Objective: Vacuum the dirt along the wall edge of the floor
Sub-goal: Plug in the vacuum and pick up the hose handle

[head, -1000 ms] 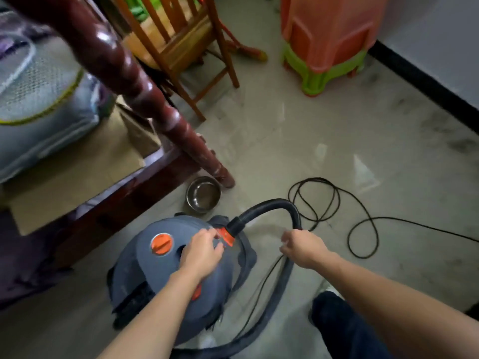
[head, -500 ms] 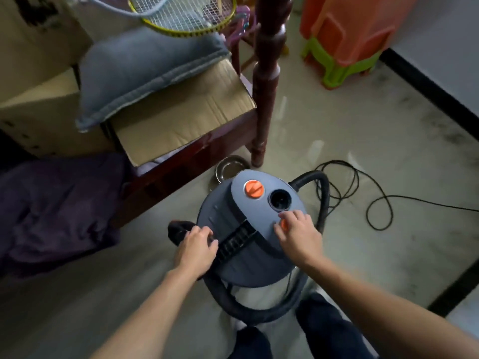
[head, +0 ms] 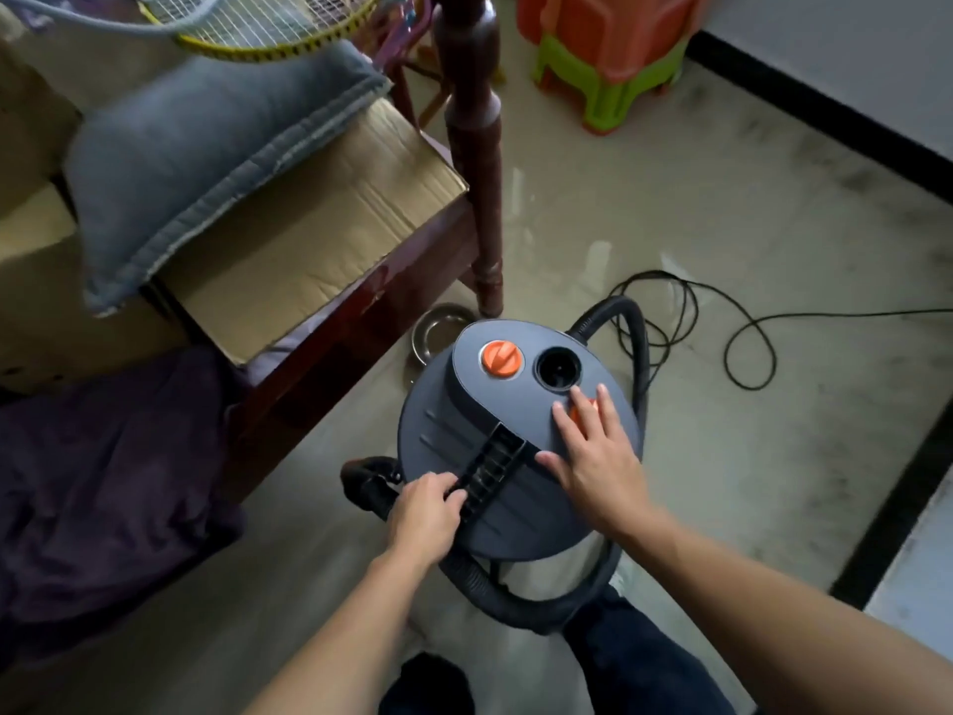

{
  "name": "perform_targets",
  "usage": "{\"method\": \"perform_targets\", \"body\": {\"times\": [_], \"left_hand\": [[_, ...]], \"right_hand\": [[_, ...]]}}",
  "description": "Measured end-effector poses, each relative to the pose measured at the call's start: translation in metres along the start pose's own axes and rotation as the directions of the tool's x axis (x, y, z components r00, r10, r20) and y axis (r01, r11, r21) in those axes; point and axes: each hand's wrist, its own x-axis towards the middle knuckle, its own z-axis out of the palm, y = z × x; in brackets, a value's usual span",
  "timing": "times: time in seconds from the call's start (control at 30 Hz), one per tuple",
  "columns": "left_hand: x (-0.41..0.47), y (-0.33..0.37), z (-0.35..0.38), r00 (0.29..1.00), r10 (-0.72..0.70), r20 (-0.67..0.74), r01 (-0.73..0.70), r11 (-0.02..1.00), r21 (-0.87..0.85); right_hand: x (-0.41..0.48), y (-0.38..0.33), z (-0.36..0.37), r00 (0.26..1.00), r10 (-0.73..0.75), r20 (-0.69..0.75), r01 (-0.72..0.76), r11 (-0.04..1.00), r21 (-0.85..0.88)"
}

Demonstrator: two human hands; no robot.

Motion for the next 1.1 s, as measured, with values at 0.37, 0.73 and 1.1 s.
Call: {"method": "perform_targets", "body": {"times": [0.37,0.73,1.1], "left_hand": [[0.026,-0.055,-0.015,0.946,0.27,-0.18,-0.294,0.948,-0.121],[0.106,-0.116,0.012,0.759,-0.416,0.5,0.597,0.139,-0.79],[0.042,-0.086,-0.018,0.791,-0.26,0.554,0.593,0.1,-0.799]], "right_hand": [[-0.011,-0.031,0.019,0.882,0.395,-0.258,-0.344,0.912,0.222],[-0.114,-0.117,0.126,0.839,0.495,-0.225,-0.394,0.839,0.375],[-0.137,-0.109,0.114,0.831,0.551,-0.071,-0.467,0.763,0.447]]}}
